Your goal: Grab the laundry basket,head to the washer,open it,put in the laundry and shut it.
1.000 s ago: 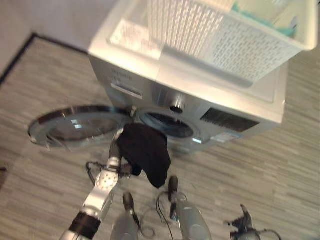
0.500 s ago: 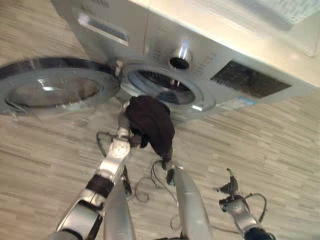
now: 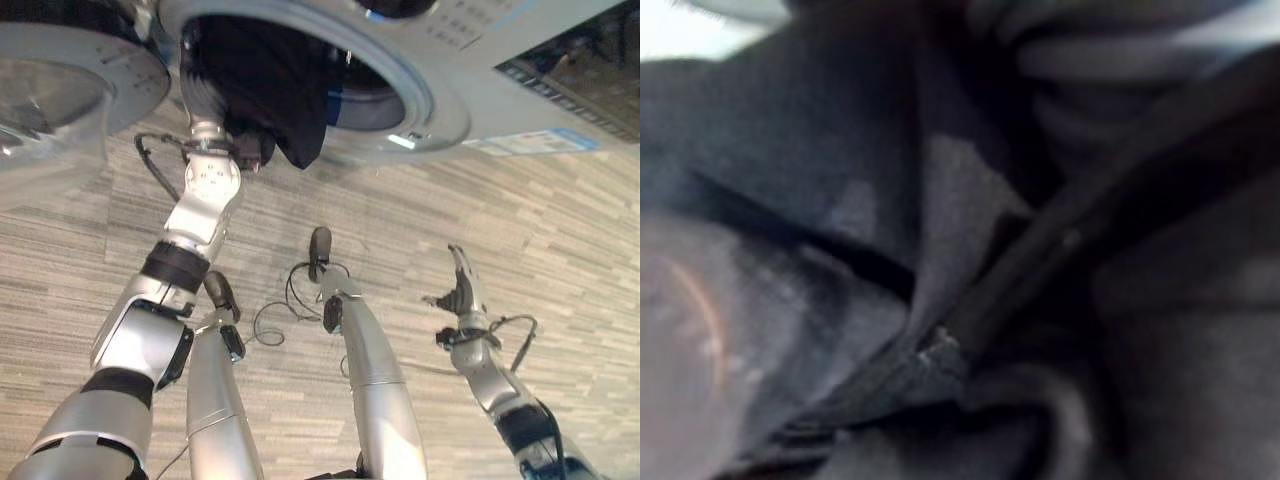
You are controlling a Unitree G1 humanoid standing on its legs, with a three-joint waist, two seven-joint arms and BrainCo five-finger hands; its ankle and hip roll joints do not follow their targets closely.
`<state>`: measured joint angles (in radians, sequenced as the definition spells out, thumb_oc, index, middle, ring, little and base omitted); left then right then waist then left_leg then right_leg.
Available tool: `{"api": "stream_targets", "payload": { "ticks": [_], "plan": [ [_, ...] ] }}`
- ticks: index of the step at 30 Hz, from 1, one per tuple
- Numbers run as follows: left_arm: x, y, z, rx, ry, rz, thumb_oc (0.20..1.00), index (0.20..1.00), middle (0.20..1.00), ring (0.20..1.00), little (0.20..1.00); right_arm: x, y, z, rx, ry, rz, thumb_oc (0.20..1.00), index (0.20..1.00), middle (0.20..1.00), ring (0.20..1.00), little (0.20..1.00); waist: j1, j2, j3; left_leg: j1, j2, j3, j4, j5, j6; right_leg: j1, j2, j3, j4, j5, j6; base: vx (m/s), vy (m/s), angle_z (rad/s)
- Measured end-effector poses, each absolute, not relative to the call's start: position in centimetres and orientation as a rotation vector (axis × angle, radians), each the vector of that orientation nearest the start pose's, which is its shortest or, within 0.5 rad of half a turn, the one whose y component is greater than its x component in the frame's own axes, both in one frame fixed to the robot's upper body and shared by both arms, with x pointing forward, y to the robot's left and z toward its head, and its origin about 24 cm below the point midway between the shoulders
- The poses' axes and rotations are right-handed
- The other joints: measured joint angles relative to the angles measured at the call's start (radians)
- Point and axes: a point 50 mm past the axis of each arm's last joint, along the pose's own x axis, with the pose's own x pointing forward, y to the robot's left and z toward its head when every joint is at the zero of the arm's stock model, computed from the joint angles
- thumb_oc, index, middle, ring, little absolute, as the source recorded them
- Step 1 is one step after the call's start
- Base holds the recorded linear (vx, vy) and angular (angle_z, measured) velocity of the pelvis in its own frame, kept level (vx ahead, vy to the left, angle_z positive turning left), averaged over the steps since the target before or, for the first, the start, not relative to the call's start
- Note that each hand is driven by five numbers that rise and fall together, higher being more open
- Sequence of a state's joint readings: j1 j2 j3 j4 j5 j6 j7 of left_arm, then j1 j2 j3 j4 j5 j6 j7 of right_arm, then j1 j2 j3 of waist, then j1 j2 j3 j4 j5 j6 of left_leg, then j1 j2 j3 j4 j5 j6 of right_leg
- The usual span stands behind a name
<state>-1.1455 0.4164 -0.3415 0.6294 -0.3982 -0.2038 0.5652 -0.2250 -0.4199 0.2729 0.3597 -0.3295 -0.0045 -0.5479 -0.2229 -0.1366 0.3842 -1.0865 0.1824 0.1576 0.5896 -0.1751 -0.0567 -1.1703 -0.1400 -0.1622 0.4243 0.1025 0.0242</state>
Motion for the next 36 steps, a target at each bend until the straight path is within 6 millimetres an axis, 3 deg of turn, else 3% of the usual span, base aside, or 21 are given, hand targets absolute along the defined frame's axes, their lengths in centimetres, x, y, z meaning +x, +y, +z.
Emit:
{"api": "stream_targets", "payload": {
  "ticks": [4,8,10,13,15,18,20,23,24,26,29,31,32,34,36],
  "plan": [
    [39.0,14.4,30.6,-0.026,-0.666,0.278,0.200,0.200,0.200,0.200,0.200,28.3,-19.8,2.2,-0.838,-0.039,-0.265,1.000,1.000,1.000,1.000,1.000,-0.011,0.001,0.001,0.003,-0.003,0.014,-0.025,0.003,0.000,-0.002,0.005,0.017,-0.039,0.019,-0.002,0.02,-0.041,-0.12],
    [38.7,12.7,31.9,-0.134,-0.695,0.271,0.200,0.200,0.200,0.200,0.200,28.0,-19.9,1.5,-0.845,-0.018,-0.271,1.000,1.000,1.000,1.000,1.000,-0.020,0.004,0.000,0.007,0.000,0.012,-0.048,-0.001,-0.006,0.003,0.020,0.023,-0.085,0.035,0.001,0.02,-0.056,-0.07],
    [38.8,13.5,32.4,-0.110,-0.701,0.295,0.200,0.200,0.200,0.200,0.200,28.0,-19.9,1.5,-0.845,-0.020,-0.271,1.000,1.000,1.000,1.000,1.000,-0.041,0.004,0.000,0.013,0.000,0.019,-0.050,-0.002,-0.007,0.002,0.025,0.039,-0.093,0.041,0.001,0.03,-0.048,-0.15],
    [38.9,15.9,34.9,-0.108,-0.724,0.376,0.200,0.200,0.200,0.200,0.200,27.9,-20.0,1.8,-0.836,-0.032,-0.277,1.000,1.000,1.000,1.000,1.000,-0.076,0.004,0.000,0.026,0.005,0.022,-0.050,-0.011,-0.011,0.006,0.036,0.056,-0.101,0.051,-0.001,0.03,-0.035,-0.19],
    [38.3,17.0,37.6,-0.123,-0.776,0.402,0.200,0.200,0.200,0.200,0.200,27.7,-20.4,1.5,-0.839,-0.011,-0.283,1.000,1.000,1.000,1.000,1.000,-0.083,0.004,0.000,0.032,0.016,0.026,-0.048,-0.018,-0.014,0.007,0.053,0.071,-0.109,0.059,0.000,0.04,-0.052,-0.23],
    [36.6,18.9,42.5,-0.294,-0.840,0.430,0.200,0.200,0.200,0.200,0.200,27.7,-20.4,1.6,-0.795,-0.003,-0.288,1.000,1.000,1.000,1.000,1.000,-0.089,0.002,-0.001,0.033,0.041,0.048,-0.036,-0.026,-0.022,0.005,0.078,0.087,-0.129,0.075,-0.002,0.04,-0.031,-0.21],
    [35.4,19.1,44.9,-0.415,-0.883,0.399,0.200,0.200,0.200,0.200,0.200,27.8,-20.2,1.8,-0.754,-0.003,-0.287,1.000,1.000,1.000,1.000,1.000,-0.091,0.003,-0.001,0.032,0.048,0.055,-0.041,-0.027,-0.025,0.004,0.087,0.095,-0.145,0.081,0.000,0.04,-0.019,-0.13],
    [34.7,18.6,45.9,-0.567,-0.920,0.342,0.200,0.200,0.200,0.200,0.200,27.9,-20.1,2.2,-0.714,-0.006,-0.277,1.000,1.000,1.000,1.000,1.000,-0.087,0.003,0.000,0.020,0.049,0.060,-0.070,-0.013,-0.043,-0.006,0.090,0.096,-0.176,0.104,-0.001,0.04,-0.034,0.00],
    [34.3,17.6,46.3,-0.598,-0.943,0.303,1.000,1.000,1.000,1.000,1.000,27.9,-20.1,2.3,-0.706,-0.007,-0.268,1.000,1.000,1.000,1.000,1.000,-0.075,0.006,0.001,0.025,0.045,0.064,-0.097,-0.001,-0.047,-0.008,0.090,0.095,-0.186,0.105,-0.003,0.04,-0.018,0.11],
    [33.4,16.5,46.8,-0.576,-0.999,0.258,1.000,1.000,1.000,1.000,1.000,27.6,-19.8,2.5,-0.702,-0.025,-0.239,1.000,1.000,1.000,1.000,1.000,-0.068,0.007,0.002,0.038,0.029,0.065,-0.150,0.026,-0.054,-0.009,0.082,0.094,-0.202,0.111,-0.008,0.00,0.045,0.16],
    [34.8,16.9,45.5,-0.044,-0.996,0.396,1.000,1.000,1.000,1.000,1.000,27.5,-20.3,4.0,-0.730,-0.091,-0.180,1.000,1.000,1.000,1.000,1.000,-0.061,0.012,0.005,0.092,0.015,0.074,-0.211,0.045,-0.055,0.012,0.076,0.099,-0.206,0.111,-0.012,-0.01,0.047,0.05],
    [36.4,18.0,44.4,0.312,-0.913,0.468,1.000,1.000,1.000,1.000,1.000,27.6,-21.1,4.8,-0.745,-0.121,-0.181,1.000,1.000,1.000,1.000,1.000,-0.060,0.019,0.010,0.116,0.013,0.073,-0.213,0.045,-0.055,0.037,0.075,0.100,-0.208,0.110,-0.013,-0.01,0.036,-0.03],
    [37.7,18.6,42.8,0.482,-0.806,0.489,1.000,1.000,1.000,1.000,1.000,27.6,-21.8,5.2,-0.741,-0.131,-0.206,1.000,1.000,1.000,1.000,1.000,-0.061,0.020,0.010,0.131,0.010,0.071,-0.216,0.045,-0.056,0.051,0.071,0.102,-0.209,0.110,-0.014,-0.01,0.035,0.00],
    [38.4,18.5,41.7,0.974,-0.754,0.473,1.000,1.000,1.000,1.000,1.000,27.3,-22.8,3.6,-0.755,-0.076,-0.214,1.000,1.000,1.000,1.000,1.000,-0.061,0.023,0.012,0.136,0.003,0.067,-0.229,0.046,-0.056,0.053,0.066,0.101,-0.209,0.109,-0.014,-0.02,0.028,0.06],
    [39.5,18.4,40.3,1.281,-0.628,0.439,1.000,1.000,1.000,1.000,1.000,27.0,-23.9,0.7,-0.799,0.076,-0.204,1.000,1.000,1.000,1.000,1.000,-0.043,0.026,0.014,0.136,-0.001,0.065,-0.228,0.047,-0.056,0.055,0.061,0.101,-0.209,0.109,-0.014,-0.02,0.020,0.05]
  ]
}}
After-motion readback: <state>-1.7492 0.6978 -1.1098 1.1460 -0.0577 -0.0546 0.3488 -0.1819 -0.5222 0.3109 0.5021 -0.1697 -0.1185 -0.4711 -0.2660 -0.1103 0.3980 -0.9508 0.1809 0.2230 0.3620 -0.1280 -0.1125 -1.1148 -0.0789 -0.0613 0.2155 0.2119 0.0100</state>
